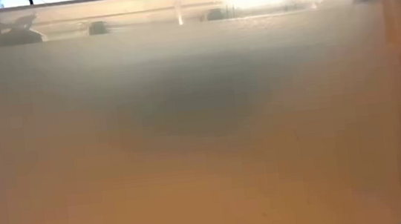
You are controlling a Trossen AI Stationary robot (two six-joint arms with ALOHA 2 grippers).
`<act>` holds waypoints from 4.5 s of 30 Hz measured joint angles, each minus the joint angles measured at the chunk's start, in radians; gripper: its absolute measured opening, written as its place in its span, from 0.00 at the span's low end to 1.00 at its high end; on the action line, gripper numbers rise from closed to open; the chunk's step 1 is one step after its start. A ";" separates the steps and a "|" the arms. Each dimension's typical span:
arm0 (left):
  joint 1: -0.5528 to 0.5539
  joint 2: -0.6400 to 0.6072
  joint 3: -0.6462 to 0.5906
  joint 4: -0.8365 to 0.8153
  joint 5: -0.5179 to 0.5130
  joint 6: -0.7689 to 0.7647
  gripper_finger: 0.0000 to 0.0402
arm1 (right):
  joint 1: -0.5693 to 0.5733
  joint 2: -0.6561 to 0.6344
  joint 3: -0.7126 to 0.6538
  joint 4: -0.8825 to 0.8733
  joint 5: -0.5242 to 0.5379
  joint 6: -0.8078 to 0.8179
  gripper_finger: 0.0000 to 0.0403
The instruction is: Pick and place Granola Bars by type
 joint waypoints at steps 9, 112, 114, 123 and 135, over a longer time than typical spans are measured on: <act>0.000 0.000 0.000 0.000 0.000 0.000 0.29 | 0.000 0.000 0.000 0.000 0.000 0.000 0.32; 0.000 0.000 0.000 0.000 0.000 0.000 0.29 | 0.000 0.000 0.000 0.131 0.051 0.048 0.32; 0.000 0.000 0.000 0.000 0.000 0.000 0.29 | 0.000 0.000 0.000 0.136 0.051 0.128 0.32; 0.000 0.000 0.000 0.000 0.000 0.000 0.29 | 0.000 0.000 0.000 0.168 0.057 0.213 0.32; 0.000 0.000 0.000 0.000 0.000 0.000 0.29 | -0.027 0.388 0.380 -0.380 0.502 0.314 0.32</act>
